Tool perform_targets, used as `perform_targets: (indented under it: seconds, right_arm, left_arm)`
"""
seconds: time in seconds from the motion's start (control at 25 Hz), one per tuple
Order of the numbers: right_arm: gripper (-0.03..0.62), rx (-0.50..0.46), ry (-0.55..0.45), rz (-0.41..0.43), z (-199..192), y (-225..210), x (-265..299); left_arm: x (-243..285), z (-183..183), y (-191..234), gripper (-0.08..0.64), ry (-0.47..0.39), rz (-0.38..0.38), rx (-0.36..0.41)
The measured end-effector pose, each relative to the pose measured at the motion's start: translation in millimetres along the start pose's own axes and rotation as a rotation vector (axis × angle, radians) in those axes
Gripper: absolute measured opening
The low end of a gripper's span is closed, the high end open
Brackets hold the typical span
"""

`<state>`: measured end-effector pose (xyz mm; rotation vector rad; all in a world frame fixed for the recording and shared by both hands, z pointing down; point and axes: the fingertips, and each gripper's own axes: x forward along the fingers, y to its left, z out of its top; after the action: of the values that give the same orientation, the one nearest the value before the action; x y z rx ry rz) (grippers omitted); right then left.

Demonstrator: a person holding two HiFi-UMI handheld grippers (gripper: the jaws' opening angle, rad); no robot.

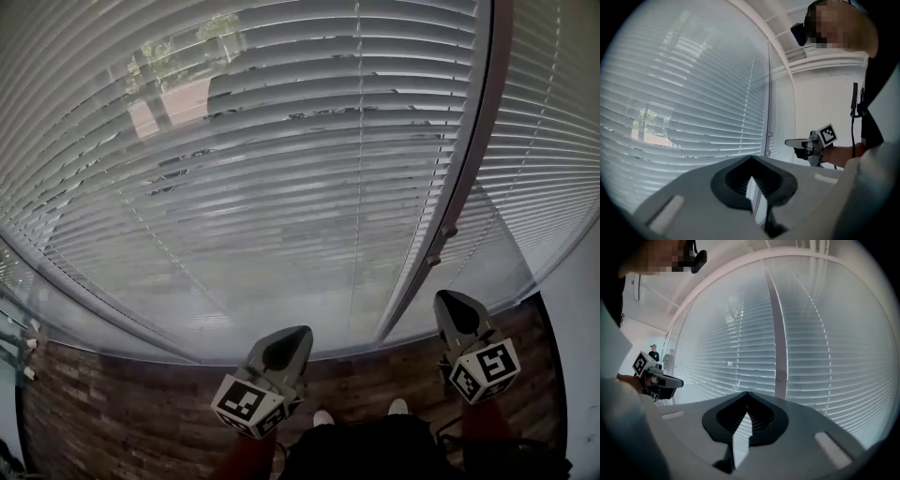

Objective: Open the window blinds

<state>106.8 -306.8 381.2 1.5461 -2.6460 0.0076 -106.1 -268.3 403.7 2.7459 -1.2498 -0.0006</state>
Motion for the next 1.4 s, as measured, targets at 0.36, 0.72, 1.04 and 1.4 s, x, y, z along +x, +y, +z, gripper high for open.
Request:
perform_targets:
  seconds: [0.36,0.72,1.04,1.4]
  right_arm:
    - [0.044,-0.045,-0.097,-0.018,36,-39,18]
    - [0.158,-0.075,-0.032,-0.155,39,-75,37]
    - [0.19,-0.039,-0.004,-0.179,38,-79,56]
    - [0.173,-0.031,0.012,-0.204,27,-87,65]
  left_arm:
    - [15,6,-16,0.0,0.002,0.027,0.02]
    - [13,3,-37,0.0,0.028,0.007,0.033]
    - [9,4,-31,0.0,0.027,0.013,0.027]
    - [11,-3,-29,0.0,0.025,0.007,0.015]
